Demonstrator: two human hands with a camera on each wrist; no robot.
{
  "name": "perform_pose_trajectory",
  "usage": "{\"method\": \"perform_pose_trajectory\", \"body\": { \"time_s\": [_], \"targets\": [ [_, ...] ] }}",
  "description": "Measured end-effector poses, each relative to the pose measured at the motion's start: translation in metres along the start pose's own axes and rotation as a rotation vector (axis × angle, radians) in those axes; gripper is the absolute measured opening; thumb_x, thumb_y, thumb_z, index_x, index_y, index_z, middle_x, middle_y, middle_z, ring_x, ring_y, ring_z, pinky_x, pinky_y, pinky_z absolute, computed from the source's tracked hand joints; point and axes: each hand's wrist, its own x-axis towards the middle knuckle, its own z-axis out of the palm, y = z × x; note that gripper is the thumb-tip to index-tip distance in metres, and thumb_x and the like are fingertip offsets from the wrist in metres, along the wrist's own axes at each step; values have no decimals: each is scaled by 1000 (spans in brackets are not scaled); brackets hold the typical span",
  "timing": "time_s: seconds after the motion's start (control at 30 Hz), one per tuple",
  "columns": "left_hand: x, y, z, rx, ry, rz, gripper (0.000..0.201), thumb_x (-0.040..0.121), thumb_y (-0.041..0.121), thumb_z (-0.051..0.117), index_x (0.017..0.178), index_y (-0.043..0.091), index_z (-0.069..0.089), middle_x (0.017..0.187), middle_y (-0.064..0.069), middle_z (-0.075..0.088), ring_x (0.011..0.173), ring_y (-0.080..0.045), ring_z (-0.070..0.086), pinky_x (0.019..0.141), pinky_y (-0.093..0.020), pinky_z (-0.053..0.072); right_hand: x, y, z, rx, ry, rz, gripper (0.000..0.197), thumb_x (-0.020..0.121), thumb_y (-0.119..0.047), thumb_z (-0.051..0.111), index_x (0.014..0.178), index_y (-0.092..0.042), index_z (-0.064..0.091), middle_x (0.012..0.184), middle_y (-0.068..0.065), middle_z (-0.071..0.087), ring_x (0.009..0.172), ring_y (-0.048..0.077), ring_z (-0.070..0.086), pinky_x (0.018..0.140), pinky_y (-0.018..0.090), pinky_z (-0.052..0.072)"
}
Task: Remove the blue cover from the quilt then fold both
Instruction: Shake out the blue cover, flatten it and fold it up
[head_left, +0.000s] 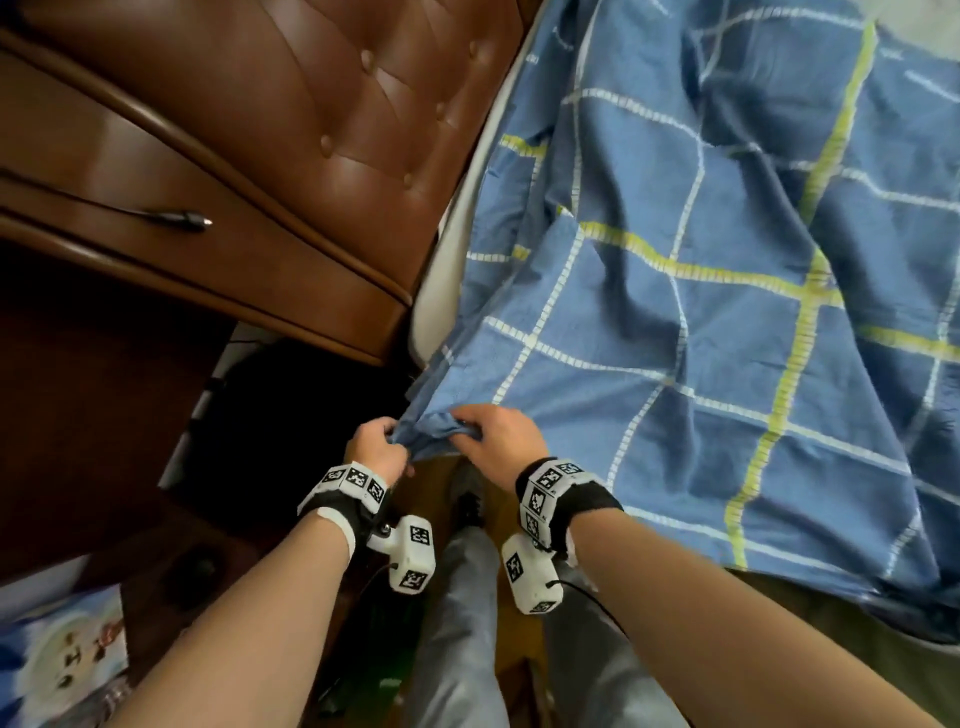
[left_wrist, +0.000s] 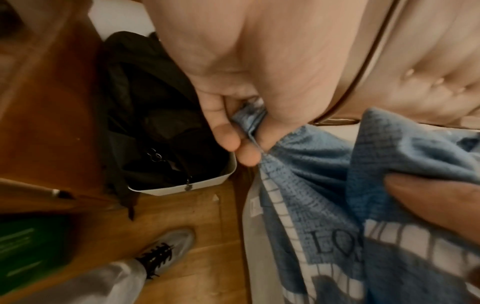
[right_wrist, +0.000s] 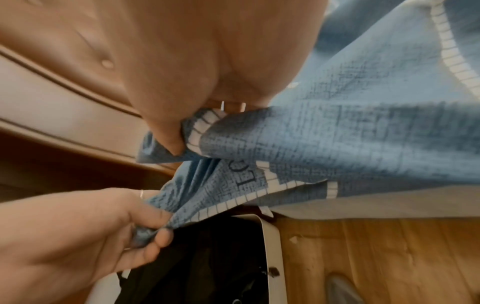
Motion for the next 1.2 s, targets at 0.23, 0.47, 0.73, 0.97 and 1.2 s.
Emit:
{"method": "perform_pose_trajectory", "body": {
  "time_s": [0.23, 0.47, 0.73, 0.97, 1.2],
  "targets": [
    [22, 15, -21, 51, -90, 71, 49, 83, 6, 63, 131, 14, 57, 130, -6, 61, 120, -26, 57, 102, -32, 41, 7, 27, 12, -54, -414, 315, 72, 80, -41, 67, 146, -35, 39, 133, 0, 60, 121, 25, 58, 98, 38, 50],
    [38, 155, -22, -2, -143, 318, 36, 87, 19, 65, 123, 16, 62, 123, -2, 65, 116, -18, 59, 99, -24, 40, 45, 43, -86, 137, 28, 440, 38, 92, -25, 60, 129, -23, 55, 118, -3, 66, 104, 17, 63, 86, 29, 50],
    [56, 276, 6, 22, -168, 323, 71, 83, 45, 70, 140, 12, 44, 136, -5, 54, 126, -25, 51, 105, -32, 38, 92, 85, -197, 46, 254, 366, 64, 87, -20, 62, 147, -24, 39, 145, 8, 49, 131, 30, 47, 107, 42, 42],
    [98, 337, 42, 17, -156, 227, 116, 70, 61, 76, 153, 7, 15, 157, -11, 27, 143, -28, 30, 117, -42, 27, 140, 119, -230, 105, 224, 352, 75, 90, -16, 62, 153, -21, 22, 151, 14, 38, 130, 33, 47, 105, 44, 43],
    [161, 356, 70, -6, -134, 224, 50, 78, 44, 75, 102, 5, 57, 99, -6, 62, 95, -25, 61, 77, -28, 47, 175, 158, -224, 186, 281, 418, 77, 89, -22, 64, 153, -22, 21, 151, 12, 39, 132, 31, 46, 106, 48, 42]
  ]
}}
